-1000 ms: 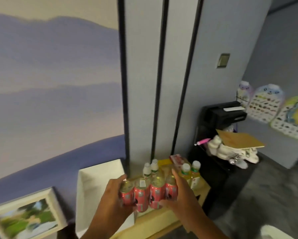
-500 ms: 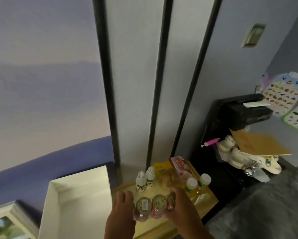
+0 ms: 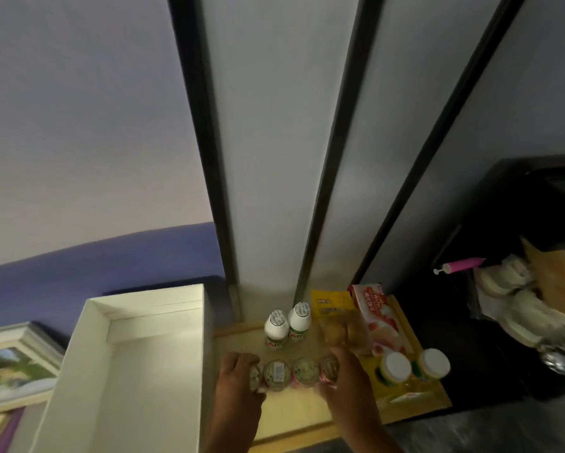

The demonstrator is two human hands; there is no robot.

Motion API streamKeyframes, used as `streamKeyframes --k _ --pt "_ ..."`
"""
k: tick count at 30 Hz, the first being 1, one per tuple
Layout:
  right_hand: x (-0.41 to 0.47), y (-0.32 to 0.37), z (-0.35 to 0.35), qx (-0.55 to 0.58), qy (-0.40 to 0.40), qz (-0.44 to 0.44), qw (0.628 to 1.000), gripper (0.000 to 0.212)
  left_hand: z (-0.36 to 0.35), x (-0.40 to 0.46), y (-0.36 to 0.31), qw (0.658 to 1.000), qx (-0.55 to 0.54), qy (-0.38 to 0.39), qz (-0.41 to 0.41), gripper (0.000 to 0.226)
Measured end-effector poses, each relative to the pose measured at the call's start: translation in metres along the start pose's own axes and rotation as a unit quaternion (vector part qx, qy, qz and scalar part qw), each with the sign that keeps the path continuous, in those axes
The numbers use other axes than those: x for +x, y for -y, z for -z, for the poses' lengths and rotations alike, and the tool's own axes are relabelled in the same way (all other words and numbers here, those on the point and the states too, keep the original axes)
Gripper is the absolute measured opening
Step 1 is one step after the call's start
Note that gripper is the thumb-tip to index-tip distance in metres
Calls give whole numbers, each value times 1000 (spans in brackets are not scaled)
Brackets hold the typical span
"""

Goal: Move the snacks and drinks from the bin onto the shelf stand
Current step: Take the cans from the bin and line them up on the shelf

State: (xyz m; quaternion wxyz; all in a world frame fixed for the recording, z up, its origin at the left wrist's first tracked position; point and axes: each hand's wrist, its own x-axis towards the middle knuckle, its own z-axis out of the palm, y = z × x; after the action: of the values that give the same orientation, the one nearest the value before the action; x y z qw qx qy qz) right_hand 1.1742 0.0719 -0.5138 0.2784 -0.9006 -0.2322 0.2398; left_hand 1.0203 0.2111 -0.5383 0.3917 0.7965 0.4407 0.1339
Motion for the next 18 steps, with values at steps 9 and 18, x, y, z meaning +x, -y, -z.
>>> streamKeyframes --k 9,18 --pt "13 -2 -7 -36 20 52 998 69 -12 0 8 999 21 -16 -26 74" --pt "5 28 19 -40 10 134 990 70 29 -9 -56 991 95 -19 -90 69"
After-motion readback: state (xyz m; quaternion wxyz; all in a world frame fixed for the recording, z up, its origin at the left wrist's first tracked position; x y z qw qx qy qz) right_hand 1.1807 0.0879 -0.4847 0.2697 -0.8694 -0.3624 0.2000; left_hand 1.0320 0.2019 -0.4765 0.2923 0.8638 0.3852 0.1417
